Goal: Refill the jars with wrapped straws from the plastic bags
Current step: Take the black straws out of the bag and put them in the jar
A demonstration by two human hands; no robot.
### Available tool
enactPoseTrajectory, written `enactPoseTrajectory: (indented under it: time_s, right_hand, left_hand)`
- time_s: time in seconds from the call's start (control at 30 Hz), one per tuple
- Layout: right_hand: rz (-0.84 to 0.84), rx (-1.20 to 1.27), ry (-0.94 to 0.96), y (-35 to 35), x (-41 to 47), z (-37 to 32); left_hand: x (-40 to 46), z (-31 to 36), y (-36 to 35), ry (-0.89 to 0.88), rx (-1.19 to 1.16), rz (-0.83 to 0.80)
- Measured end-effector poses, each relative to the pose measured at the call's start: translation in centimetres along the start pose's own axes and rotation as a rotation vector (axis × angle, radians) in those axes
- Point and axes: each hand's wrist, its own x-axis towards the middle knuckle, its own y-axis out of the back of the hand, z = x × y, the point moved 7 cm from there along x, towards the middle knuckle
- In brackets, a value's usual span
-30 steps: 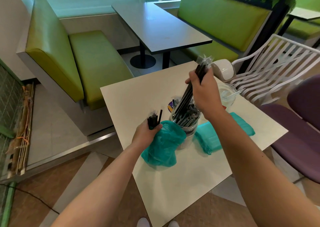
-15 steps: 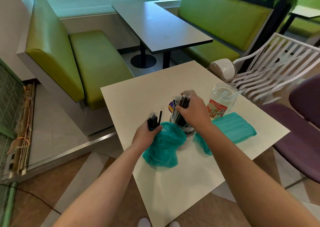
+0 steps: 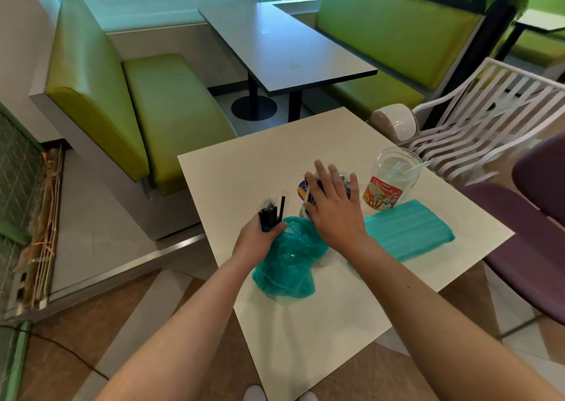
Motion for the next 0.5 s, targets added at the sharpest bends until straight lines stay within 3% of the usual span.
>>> enactPoseTrajectory:
  time_s: [0.23,0.4,0.5]
  right_hand:
    - [0.045,0.072,0.005,0.3,-0.5,0.1]
    - [0.02,-0.018,0.046,0.0,-0.7,0.2]
    - [0.026,0.031,-0.096,1.0,-0.6,1.3]
  left_hand:
    - [0.2,-0.2,-0.1,-0.002,-0.002,0.014]
    - [0.3,-0.1,-0.2,0.001,-0.01,0.01]
    - [0.2,-0.1,-0.2,0.005,-0.015,0.011]
